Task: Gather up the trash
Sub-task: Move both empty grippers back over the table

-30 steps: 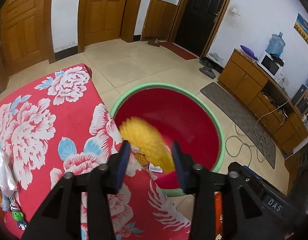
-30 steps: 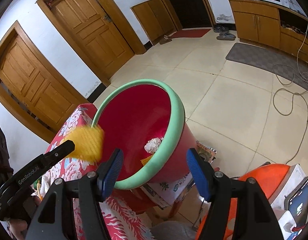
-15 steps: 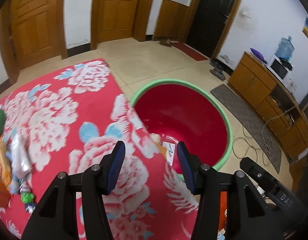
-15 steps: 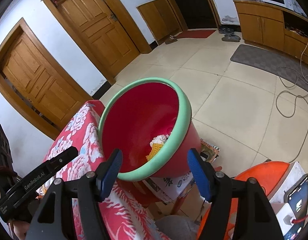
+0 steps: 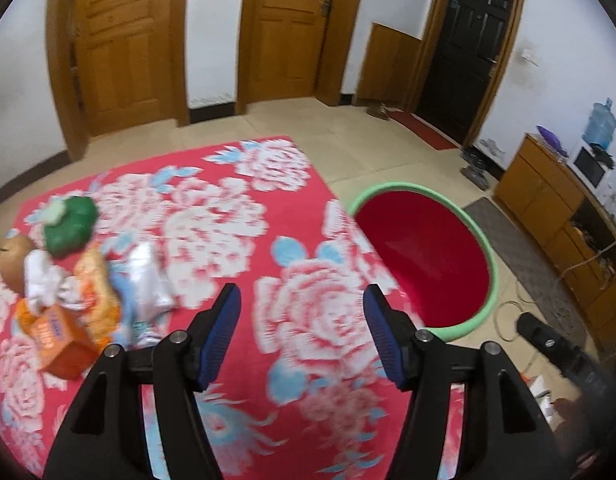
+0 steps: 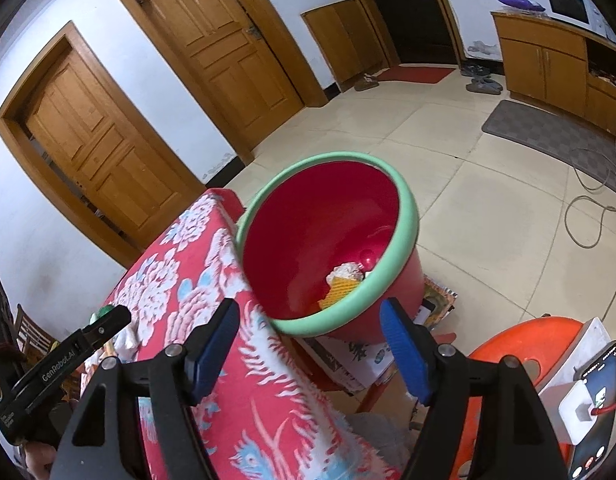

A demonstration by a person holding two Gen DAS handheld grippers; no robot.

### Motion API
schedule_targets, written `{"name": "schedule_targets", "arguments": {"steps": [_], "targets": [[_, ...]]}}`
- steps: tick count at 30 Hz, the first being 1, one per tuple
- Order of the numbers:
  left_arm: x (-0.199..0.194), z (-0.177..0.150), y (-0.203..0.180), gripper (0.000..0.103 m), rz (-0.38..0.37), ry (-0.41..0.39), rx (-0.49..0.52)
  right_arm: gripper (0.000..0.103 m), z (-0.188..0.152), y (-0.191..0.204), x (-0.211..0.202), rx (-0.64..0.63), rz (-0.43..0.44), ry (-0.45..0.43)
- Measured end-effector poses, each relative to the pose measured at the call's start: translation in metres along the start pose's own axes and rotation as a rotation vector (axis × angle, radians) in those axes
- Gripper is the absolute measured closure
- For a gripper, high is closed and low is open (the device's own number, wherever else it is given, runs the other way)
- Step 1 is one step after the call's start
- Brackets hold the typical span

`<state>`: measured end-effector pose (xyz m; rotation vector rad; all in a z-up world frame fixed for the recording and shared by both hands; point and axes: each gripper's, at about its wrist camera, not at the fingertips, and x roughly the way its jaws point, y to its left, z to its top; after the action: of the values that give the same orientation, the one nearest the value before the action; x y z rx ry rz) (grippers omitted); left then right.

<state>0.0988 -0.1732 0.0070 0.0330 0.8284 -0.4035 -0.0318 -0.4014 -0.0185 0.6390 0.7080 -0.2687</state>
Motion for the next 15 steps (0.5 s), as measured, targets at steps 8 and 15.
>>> {"name": "schedule_targets", "arguments": {"steps": [8,15], "targets": [[-0.017,-0.013,0.043,0.039,0.087,-0.003,-0.065,0.027,-0.01,0.024,-0.003,-0.045,0.032,0.02],[-0.03,-0.019,0.081,0.039,0.138,-0.005,-0.139,0.025,-0.023,0.044,-0.002,-0.09,0.06,0.049]]}}
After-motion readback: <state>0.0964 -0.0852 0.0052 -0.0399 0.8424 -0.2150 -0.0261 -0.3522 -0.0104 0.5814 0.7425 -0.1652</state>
